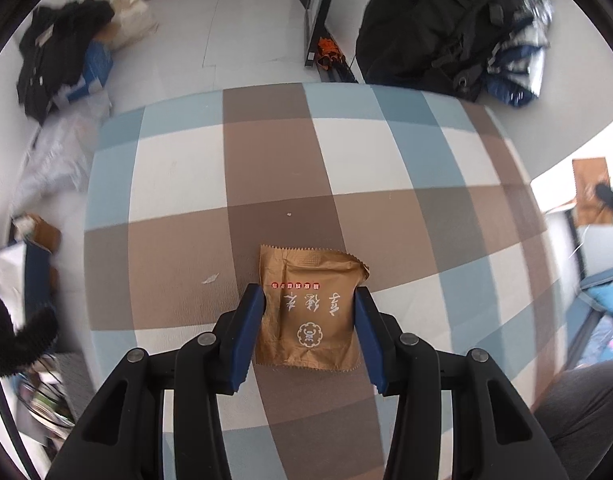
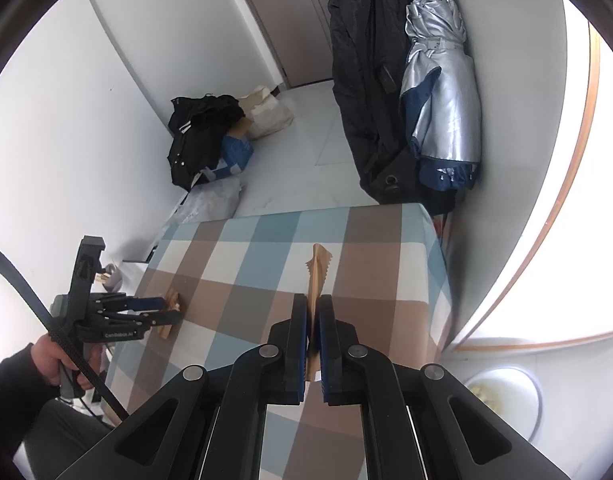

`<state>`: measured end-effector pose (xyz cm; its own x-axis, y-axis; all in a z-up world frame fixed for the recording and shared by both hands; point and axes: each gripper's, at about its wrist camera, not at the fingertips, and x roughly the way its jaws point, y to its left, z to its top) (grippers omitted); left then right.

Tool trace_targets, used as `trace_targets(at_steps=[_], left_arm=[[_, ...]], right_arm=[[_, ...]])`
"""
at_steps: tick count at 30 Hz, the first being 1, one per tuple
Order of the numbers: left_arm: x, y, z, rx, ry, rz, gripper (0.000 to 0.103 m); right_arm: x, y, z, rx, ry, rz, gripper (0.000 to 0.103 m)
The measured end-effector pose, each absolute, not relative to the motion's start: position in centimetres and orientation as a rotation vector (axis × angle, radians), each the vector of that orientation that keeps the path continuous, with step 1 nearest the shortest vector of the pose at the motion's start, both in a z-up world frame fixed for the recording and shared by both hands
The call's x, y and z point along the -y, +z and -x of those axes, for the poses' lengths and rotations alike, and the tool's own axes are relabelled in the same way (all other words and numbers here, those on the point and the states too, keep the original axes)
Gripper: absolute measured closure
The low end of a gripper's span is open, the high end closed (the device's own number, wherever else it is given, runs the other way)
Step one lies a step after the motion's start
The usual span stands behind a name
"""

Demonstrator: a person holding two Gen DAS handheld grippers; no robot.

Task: Collect trash
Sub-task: 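Carry both brown packets with both grippers over the white bin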

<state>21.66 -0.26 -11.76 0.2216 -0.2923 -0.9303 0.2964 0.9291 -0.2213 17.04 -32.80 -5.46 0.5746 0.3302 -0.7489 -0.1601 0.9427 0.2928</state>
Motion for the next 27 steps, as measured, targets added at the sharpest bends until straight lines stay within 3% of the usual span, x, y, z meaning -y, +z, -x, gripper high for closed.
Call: trace_targets(at_steps=[27], left_arm=[[2.1, -7.9, -19.7, -1.259, -0.617, 0.299, 0.063]], right_arm=[[31.2, -4.6, -15.6, -0.91, 0.323, -0.218, 0.098]])
